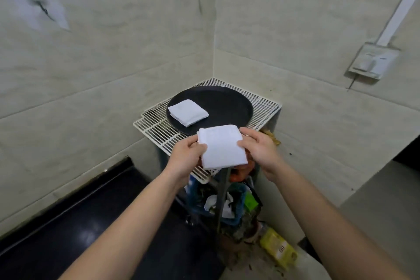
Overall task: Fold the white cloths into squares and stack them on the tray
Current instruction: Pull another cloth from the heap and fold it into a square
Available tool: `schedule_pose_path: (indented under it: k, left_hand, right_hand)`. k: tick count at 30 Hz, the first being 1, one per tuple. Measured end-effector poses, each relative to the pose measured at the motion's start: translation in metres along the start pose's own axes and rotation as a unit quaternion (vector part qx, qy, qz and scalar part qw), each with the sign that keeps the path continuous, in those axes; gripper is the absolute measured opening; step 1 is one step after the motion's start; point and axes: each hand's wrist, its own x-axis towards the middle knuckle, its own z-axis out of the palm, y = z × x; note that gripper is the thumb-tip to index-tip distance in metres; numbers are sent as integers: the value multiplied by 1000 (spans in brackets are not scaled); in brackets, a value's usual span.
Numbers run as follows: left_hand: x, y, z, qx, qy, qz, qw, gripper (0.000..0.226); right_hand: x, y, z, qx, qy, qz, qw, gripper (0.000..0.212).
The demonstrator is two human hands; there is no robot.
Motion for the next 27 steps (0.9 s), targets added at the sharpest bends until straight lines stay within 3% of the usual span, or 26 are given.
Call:
schedule_pose_path:
  k: [8,19,27]
  left_hand:
    - [110,10,-6,-45,144,-16,988,50]
    - [214,28,-19,-69,362,-31,929,38]
    - [224,1,-24,-22,398,-72,914,35]
  right_hand:
    - [144,-18,19,-3,-109,8,994,46]
    - [310,-38,87,-12,-276,-7,961,52]
    - [338,-13,103,-20,-309,25,951,53]
